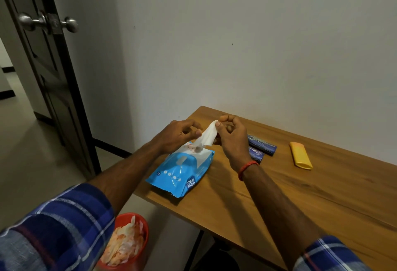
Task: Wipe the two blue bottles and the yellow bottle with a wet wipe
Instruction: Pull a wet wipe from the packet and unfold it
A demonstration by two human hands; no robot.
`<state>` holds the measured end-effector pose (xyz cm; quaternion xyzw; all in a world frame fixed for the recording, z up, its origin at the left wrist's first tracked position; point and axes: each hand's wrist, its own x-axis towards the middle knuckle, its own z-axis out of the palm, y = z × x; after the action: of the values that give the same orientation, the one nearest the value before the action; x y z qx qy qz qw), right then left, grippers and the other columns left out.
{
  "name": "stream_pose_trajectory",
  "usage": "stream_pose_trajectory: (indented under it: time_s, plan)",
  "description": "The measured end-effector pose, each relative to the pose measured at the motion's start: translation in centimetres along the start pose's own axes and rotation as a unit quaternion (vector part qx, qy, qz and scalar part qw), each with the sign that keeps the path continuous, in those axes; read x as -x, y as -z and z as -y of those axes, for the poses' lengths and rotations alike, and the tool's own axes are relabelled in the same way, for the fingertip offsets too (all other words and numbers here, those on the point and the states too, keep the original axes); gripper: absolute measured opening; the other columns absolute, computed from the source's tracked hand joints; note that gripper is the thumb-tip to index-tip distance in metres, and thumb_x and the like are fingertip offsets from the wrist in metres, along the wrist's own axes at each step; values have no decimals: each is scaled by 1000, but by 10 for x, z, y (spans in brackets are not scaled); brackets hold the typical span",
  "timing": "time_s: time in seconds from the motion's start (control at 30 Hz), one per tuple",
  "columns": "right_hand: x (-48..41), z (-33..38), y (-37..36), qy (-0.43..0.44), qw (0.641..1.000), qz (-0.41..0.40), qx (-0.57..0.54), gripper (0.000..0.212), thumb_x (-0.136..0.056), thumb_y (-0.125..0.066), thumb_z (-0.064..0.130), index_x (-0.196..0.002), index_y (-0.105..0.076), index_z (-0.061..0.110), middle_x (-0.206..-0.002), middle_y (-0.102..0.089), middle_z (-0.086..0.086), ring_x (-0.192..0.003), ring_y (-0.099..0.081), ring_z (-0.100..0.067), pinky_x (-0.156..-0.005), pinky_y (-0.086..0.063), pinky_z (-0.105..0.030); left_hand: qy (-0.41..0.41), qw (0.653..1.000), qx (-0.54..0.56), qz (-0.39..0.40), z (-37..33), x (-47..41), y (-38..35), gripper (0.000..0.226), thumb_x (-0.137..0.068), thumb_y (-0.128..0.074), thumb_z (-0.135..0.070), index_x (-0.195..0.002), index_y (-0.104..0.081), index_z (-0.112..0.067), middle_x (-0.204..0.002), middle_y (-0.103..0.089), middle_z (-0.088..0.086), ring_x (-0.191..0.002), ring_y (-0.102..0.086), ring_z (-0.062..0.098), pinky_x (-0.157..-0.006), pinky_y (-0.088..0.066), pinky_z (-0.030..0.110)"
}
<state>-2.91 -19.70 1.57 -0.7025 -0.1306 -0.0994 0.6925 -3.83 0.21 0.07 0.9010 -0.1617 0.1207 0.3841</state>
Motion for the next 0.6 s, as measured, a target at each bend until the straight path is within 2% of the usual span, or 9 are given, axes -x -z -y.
stream_pose_trajectory:
  time_s: [0.1,0.17,0.33,0.47,0.6]
  plan:
    - [1,4,2,-6,1000,6,-12,11,-96,-60,14,-106,-58,13,-103,-67,-8,-87,-71,-18,-63,-61,-30,6,1000,-8,8,-8,-3,-3,56,-81,-55,-69,-121,-57,-30,-114,-72,4,-92,-72,18,-80,-62,30]
    - [1,6,4,-10,1000,8,-14,12,-95,-60,14,-107,-60,11,-104,-67,-7,-88,-71,-18,-65,-61,-31,-5,1000,-19,1,-14,-5,-5,47,-82,-58,-62,-118,-56,-34,-112,-73,4,-89,-71,16,-79,-62,29]
    - [2,10,14,-22,998,44,-32,14,-96,-59,10,-109,-63,8,-105,-68,-6,-91,-71,-20,-67,-61,-28,-28,999,-26,-31,-20,-9,-10,44,-90,-60,-55,-115,-68,-19,-103,-75,4,-85,-70,16,-78,-63,40]
    - [3,11,20,-16,995,91,-44,24,-90,-68,11,-114,-66,9,-107,-71,-7,-96,-71,-20,-74,-61,-33,-44,998,-13,-51,-22,-11,-14,54,-86,-51,-70,-101,-71,-22,-85,-73,-1,-75,-68,18,-70,-61,47]
    - [3,12,25,1,996,93,6,37,-84,-74,10,-120,-66,10,-108,-71,-6,-96,-70,-19,-73,-61,-31,-49,997,-3,-56,-29,-15,-17,62,-84,-48,-76,-96,-70,-19,-80,-72,1,-72,-68,21,-69,-59,49]
